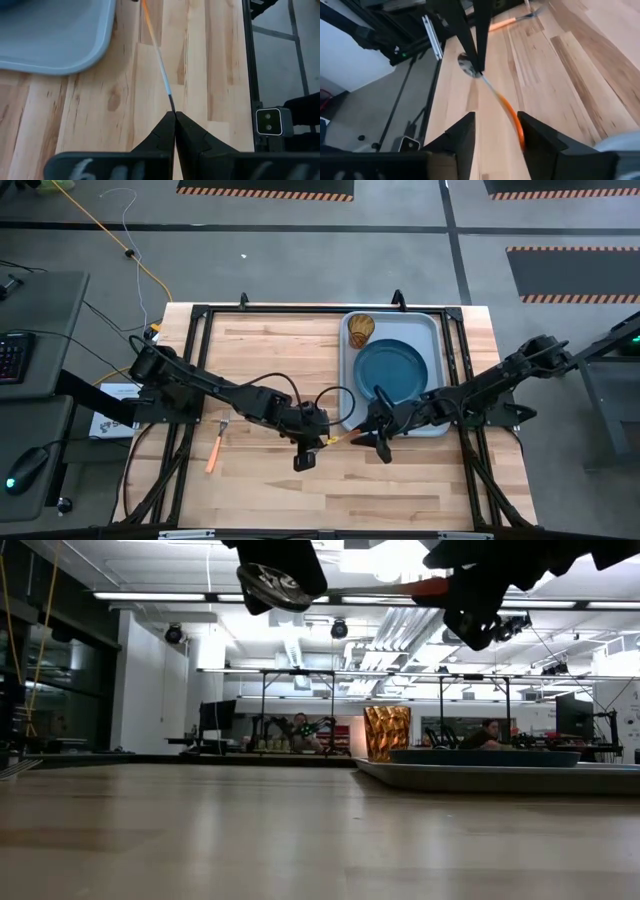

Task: Pick and place plate/cup/fork/spoon on tray
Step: Put the orange spoon on the gray tray to the bottom of the blue plate, then put the light orange fork on the gray tray to the bottom of the orange spoon

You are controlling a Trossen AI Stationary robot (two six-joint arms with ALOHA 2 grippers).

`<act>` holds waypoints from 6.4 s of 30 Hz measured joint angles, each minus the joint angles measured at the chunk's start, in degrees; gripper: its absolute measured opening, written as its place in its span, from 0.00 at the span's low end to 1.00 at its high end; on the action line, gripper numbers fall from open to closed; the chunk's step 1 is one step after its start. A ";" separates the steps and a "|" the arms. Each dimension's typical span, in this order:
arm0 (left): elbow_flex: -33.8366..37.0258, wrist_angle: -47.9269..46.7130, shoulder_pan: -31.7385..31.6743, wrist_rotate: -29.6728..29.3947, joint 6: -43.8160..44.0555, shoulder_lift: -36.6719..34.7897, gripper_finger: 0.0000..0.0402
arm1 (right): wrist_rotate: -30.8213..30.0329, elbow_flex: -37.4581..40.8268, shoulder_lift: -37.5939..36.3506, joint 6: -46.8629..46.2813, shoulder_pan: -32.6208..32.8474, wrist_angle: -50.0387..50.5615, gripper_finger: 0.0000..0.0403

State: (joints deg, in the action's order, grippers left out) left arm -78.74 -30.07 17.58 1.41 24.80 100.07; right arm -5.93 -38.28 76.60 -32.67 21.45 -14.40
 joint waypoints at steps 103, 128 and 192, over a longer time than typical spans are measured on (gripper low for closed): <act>25.33 59.54 -3.87 -27.52 -10.49 -27.45 0.30 | -14.52 26.03 -31.31 -66.27 7.76 43.66 0.31; 25.29 59.54 -3.96 -27.54 -11.99 -27.45 0.30 | -9.42 17.35 -27.00 -48.17 7.78 43.81 0.03; 25.42 -2.02 -4.49 -25.78 28.38 -38.15 0.51 | -27.29 8.70 -29.77 -35.83 12.31 39.28 0.00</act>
State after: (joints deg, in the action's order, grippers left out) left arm -53.32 -32.09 13.09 -24.37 53.18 61.92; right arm -33.22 -29.59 46.83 -68.51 33.76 24.89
